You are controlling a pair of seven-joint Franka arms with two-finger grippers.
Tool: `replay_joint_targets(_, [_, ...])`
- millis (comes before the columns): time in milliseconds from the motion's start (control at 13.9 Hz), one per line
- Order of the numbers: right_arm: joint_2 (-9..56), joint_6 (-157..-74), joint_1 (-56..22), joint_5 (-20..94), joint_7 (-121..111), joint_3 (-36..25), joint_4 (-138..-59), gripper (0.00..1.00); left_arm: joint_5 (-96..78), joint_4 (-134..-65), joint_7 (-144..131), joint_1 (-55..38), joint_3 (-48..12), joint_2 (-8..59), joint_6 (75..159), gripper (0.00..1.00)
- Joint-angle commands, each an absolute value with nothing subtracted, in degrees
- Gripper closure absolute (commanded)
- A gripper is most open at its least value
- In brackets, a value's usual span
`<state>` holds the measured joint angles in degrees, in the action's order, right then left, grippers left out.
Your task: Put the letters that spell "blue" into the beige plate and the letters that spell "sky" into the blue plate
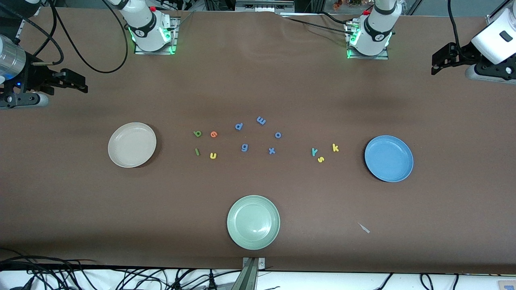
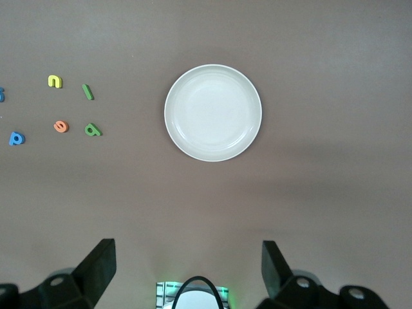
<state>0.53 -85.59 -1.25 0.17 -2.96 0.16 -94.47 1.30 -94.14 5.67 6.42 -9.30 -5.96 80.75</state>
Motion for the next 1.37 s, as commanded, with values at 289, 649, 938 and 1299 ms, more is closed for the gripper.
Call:
replay_joint_targets(289, [1.4, -84.6, -1.2, 0.9, -3.2, -0.1, -92.8, 0.00, -0.6, -92.3, 4.7, 6.2, -9.4, -5.2, 79.3, 0.00])
replay_joint_targets(649, [1.4, -84.6, -1.1, 1.0, -3.4, -0.1, -92.8, 0.00, -0.6, -92.2, 4.7, 6.4, -10.1, -5.2, 79.3, 0.00])
replay_joint_targets(938, [1.4, -84.6, -1.1, 1.0, -3.5, -0.1, -92.8, 0.00, -0.6, -92.2, 4.7, 6.5, -10.1, -5.2, 79.3, 0.00])
replay_joint_targets(1299, [1.4, -84.4, -1.1, 1.0, -3.6, -0.1, -92.9, 0.00, -0.6, -92.3, 4.7, 6.8, -10.1, -5.2, 79.2, 0.00])
